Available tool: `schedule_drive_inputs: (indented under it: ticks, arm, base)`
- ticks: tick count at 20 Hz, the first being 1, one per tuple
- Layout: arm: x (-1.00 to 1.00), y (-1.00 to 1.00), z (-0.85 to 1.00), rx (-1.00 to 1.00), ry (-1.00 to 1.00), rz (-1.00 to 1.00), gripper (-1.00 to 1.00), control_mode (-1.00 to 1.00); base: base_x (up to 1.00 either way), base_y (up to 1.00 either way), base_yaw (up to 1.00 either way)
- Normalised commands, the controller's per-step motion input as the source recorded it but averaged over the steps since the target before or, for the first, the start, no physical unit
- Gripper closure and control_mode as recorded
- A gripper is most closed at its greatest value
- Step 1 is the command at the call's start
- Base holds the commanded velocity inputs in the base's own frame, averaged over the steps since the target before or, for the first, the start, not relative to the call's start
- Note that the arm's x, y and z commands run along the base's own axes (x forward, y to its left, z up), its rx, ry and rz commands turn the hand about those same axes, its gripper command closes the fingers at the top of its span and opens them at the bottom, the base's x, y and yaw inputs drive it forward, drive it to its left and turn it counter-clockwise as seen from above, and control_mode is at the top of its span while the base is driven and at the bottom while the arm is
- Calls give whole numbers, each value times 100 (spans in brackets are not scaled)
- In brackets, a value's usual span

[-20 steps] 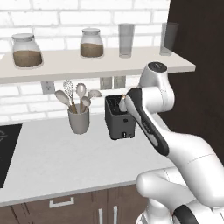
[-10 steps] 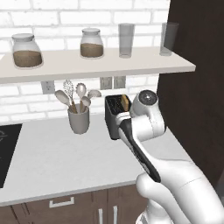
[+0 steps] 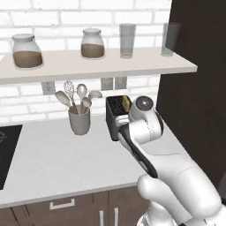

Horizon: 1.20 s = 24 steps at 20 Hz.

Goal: Start the toaster. Once the lever pops up, take the bread to the plate on the dining counter.

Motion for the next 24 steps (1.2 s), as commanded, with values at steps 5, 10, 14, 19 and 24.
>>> schedule_drive_inputs:
  ticks: [5,10,14,19,24]
  arm:
    - [48,0,0,6,22,-5,100,-100]
    - [39,0,0,1,10,-3,100,-100]
    - [12,1,-9,0,0,-2,100,-100]
    - [3,0,-20,0,-1,-2,100,-100]
    - [3,0,-28,0,0,-2,100,-100]
  base:
    - [0,0,0]
    - [0,0,0]
    - [0,0,0]
    - [0,0,0]
    - [0,0,0]
